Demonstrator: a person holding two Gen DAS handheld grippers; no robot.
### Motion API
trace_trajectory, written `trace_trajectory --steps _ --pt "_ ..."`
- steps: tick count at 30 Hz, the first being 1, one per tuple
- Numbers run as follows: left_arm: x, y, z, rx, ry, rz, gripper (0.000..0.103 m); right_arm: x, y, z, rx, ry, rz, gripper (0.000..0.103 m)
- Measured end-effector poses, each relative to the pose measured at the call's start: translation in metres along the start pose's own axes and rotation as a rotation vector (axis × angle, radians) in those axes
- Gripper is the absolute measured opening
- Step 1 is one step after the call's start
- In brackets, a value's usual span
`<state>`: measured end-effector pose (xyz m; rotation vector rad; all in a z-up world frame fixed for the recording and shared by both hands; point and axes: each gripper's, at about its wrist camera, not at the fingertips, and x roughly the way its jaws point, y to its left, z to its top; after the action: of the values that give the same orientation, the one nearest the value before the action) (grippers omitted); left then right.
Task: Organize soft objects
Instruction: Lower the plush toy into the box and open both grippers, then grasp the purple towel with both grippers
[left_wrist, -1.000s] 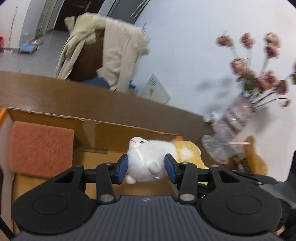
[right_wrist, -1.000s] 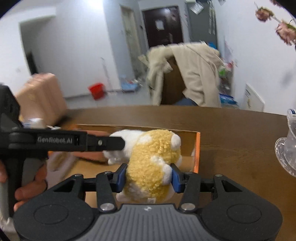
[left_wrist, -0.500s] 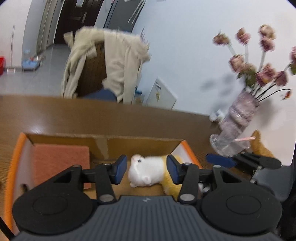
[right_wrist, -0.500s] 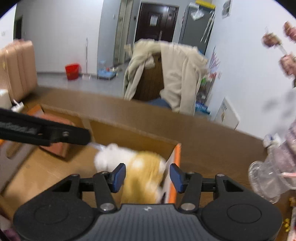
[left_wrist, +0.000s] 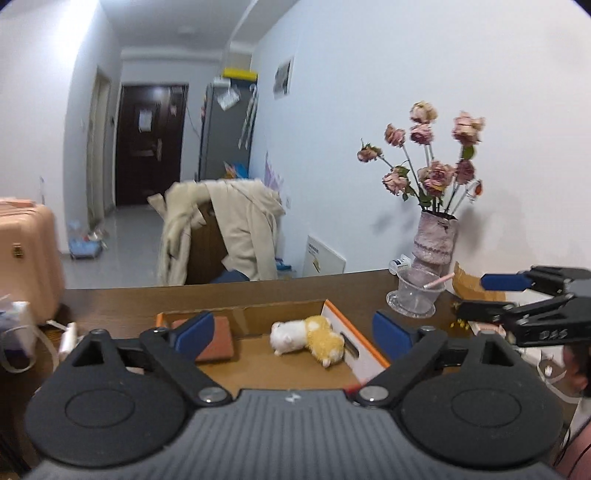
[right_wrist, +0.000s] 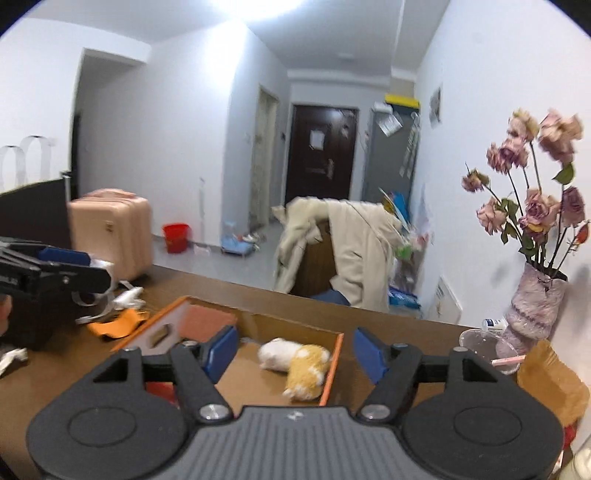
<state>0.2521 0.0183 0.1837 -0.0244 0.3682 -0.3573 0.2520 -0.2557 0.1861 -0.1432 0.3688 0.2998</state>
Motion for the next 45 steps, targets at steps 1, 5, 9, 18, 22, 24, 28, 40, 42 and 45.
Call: trace_trajectory --steps 1,5,9,18,22,24,28,40,42,45 --pt "-0.017 -0.003 -0.015 0.011 -0.022 0.008 0.098 -0.014 0.007 -0.011 -0.009 -0.017 0.011 0.075" --pt "-0.072 -0.013 -0.080 0.014 -0.078 0.038 0.102 -0.065 0.039 -0.068 -0.050 -0.061 0.061 0.079" --pt "-0.113 -0.013 -0.144 -0.014 -0.072 0.079 0.102 -0.094 0.063 -0.128 -0.050 -0.088 0.055 0.084" --pt "-0.117 0.012 -0.189 -0.097 0.023 0.099 0.101 -0.082 0.103 -0.171 -0.018 0.046 0.146 0.070" --pt "-0.093 0.016 -0.196 -0.135 0.075 0.045 0.085 -0.067 0.106 -0.173 0.064 0.060 0.189 0.061" --pt "-0.076 0.019 -0.198 -0.162 0.107 0.025 0.077 -0.049 0.106 -0.171 0.106 0.085 0.211 0.057" --pt "-0.040 0.025 -0.200 -0.205 0.150 -0.002 0.066 -0.004 0.106 -0.174 0.196 0.147 0.223 0.055" --pt "0.016 0.047 -0.210 -0.297 0.251 -0.109 0.009 0.083 0.118 -0.173 0.195 0.303 0.167 0.028" --pt "0.015 0.047 -0.209 -0.298 0.249 -0.120 0.008 0.081 0.118 -0.173 0.198 0.301 0.183 0.017" --pt "0.008 0.042 -0.204 -0.290 0.237 -0.141 0.007 0.070 0.123 -0.169 0.168 0.277 0.199 0.008"
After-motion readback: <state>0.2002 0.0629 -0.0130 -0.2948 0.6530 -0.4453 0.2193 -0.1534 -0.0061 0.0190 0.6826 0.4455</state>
